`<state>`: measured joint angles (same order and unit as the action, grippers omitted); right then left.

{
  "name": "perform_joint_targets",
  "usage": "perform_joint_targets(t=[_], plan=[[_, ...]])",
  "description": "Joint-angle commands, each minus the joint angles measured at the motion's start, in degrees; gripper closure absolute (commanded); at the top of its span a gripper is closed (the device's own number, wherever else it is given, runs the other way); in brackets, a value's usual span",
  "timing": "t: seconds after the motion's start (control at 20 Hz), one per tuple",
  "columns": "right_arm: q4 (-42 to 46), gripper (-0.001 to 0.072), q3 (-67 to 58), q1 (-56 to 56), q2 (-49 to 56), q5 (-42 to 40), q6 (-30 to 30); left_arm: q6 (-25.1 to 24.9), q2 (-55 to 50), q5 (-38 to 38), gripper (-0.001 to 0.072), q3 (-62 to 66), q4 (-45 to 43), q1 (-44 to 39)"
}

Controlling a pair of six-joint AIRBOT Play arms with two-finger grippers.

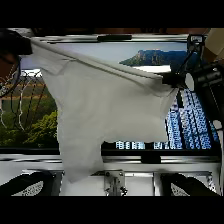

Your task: Fold the shirts.

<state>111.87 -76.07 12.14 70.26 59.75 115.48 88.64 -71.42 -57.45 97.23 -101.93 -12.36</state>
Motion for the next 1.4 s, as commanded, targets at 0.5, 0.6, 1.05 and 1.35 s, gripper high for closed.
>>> perform_joint_targets(t=[0.5, 0.6, 1.05, 1.35], plan=[[-20.33, 0.0200, 0.72, -9.62, 16.90, -13.29, -3.26, 16.33, -27.52, -8.52, 0.0065, 1.46, 19.47, 1.40], [-19.39, 0.0200, -2.40, -12.55, 13.05, -4.07, -13.94, 9.33, -27.10, -21.84, 0.0054, 5.42, 17.92, 4.87], [-42.12, 0.0200, 6.47, -40.65, 5.90, 29.24, -36.72, -6.49, -4.20, -22.99, 0.0168, -40.04, 38.23, 20.72], [-44.24, 0.0200, 11.21, -40.50, 5.84, 26.93, -38.01, -15.63, -2.62, -11.45, 0.0172, -58.31, 47.43, 22.25]])
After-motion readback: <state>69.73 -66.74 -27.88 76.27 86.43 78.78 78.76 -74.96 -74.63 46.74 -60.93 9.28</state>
